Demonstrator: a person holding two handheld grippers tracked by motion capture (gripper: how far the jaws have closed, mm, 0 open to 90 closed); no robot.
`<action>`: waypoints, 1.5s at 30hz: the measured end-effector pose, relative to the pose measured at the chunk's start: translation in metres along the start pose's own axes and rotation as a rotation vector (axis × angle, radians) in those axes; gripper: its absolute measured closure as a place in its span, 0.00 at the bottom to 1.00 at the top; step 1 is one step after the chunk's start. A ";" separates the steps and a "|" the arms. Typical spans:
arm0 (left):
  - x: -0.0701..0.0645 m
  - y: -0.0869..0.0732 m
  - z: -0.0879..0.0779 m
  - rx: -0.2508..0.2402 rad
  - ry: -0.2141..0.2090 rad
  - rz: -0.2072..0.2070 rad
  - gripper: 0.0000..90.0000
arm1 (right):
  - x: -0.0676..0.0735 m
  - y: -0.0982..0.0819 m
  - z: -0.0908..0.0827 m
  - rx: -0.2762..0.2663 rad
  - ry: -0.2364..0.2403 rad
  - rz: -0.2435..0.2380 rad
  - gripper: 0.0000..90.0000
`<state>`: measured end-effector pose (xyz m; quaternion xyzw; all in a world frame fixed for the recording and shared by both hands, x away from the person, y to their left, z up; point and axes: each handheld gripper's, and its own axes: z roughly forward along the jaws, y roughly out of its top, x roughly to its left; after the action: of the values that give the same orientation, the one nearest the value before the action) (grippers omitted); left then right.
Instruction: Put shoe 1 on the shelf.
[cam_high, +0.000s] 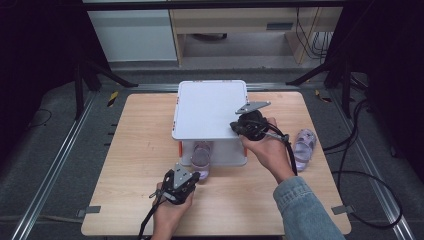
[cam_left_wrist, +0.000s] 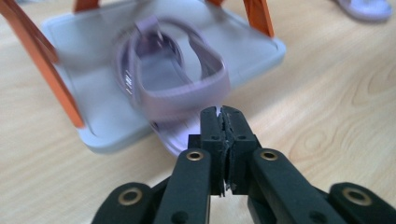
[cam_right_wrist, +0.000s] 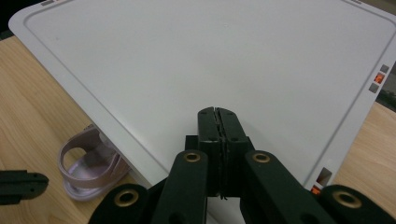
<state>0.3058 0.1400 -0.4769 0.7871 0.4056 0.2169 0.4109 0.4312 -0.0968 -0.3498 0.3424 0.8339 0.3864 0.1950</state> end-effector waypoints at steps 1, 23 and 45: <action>-0.002 -0.002 0.002 0.014 -0.006 0.008 0.99 | 0.000 0.000 0.000 0.000 0.000 0.001 1.00; -0.002 -0.007 0.033 0.065 0.032 0.072 1.00 | 0.000 0.000 0.001 -0.004 -0.003 -0.003 1.00; 0.017 0.008 0.066 0.050 0.048 0.022 1.00 | -0.001 0.000 0.001 -0.004 0.003 0.003 1.00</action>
<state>0.3638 0.1200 -0.5073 0.7963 0.4119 0.2300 0.3787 0.4320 -0.0972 -0.3505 0.3425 0.8330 0.3889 0.1939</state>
